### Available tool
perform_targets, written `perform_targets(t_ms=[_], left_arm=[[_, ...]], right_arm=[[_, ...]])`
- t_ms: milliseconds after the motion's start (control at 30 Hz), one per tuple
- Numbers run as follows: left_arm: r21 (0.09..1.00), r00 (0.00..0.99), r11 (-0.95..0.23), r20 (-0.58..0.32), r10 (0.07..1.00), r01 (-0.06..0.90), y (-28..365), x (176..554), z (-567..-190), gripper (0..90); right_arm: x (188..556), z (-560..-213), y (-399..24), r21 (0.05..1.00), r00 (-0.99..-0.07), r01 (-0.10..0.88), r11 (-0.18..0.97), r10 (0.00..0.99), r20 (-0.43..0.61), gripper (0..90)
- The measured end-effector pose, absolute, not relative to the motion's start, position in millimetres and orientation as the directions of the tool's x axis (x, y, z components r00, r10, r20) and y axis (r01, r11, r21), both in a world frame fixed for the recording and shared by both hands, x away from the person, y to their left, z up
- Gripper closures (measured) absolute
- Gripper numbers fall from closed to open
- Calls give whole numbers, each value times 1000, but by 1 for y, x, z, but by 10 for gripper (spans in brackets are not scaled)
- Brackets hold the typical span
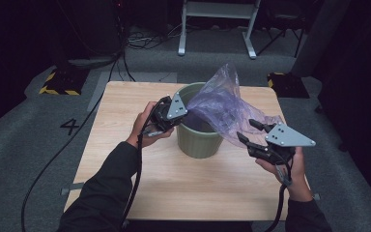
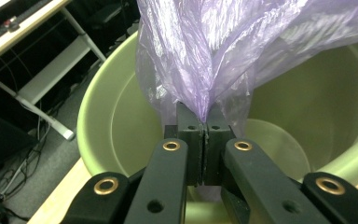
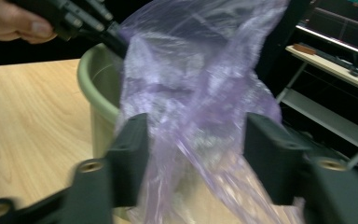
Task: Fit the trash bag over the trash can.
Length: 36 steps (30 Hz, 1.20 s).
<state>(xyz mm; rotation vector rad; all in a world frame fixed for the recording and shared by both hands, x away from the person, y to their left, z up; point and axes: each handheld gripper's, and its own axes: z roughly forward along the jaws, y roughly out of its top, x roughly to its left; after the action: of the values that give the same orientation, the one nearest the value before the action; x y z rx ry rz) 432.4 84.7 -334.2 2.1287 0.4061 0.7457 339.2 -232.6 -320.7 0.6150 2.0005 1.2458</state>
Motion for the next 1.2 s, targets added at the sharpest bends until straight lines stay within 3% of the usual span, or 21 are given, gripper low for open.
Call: perform_targets(t_ms=[167,367,533,600,667,733,867,933,1100,1200], left_arm=[[816,786,-576,323,527,52,93,437,-338,886],[838,796,-542,278,537,73,108,442,-338,881],[850,808,-521,249,535,83,115,446,-338,866],[852,808,-516,244,537,85,115,447,-338,855],[856,806,-509,239,541,87,114,447,-338,794],[862,794,-497,231,562,101,112,447,-337,595],[882,810,-458,186,556,111,109,442,-333,260],[891,825,-446,183,535,91,106,435,-329,179],[895,854,-446,219,473,17,93,415,-319,165],[882,854,-472,260,452,-19,80,404,-316,255]], right_arm=[[342,-315,-234,903,-647,60,426,705,-290,332],[351,-308,-243,884,-624,100,457,721,-302,341],[361,-312,-257,877,-582,122,465,749,-316,470],[365,-315,-261,872,-595,129,473,740,-313,603],[368,-317,-264,870,-606,128,477,732,-312,734],[368,-318,-264,870,-626,115,479,715,-311,819],[366,-317,-260,876,-647,95,473,698,-307,882],[365,-316,-258,883,-658,86,461,692,-297,891],[360,-311,-249,890,-685,66,451,669,-288,892],[357,-310,-242,890,-707,61,452,649,-281,884]])
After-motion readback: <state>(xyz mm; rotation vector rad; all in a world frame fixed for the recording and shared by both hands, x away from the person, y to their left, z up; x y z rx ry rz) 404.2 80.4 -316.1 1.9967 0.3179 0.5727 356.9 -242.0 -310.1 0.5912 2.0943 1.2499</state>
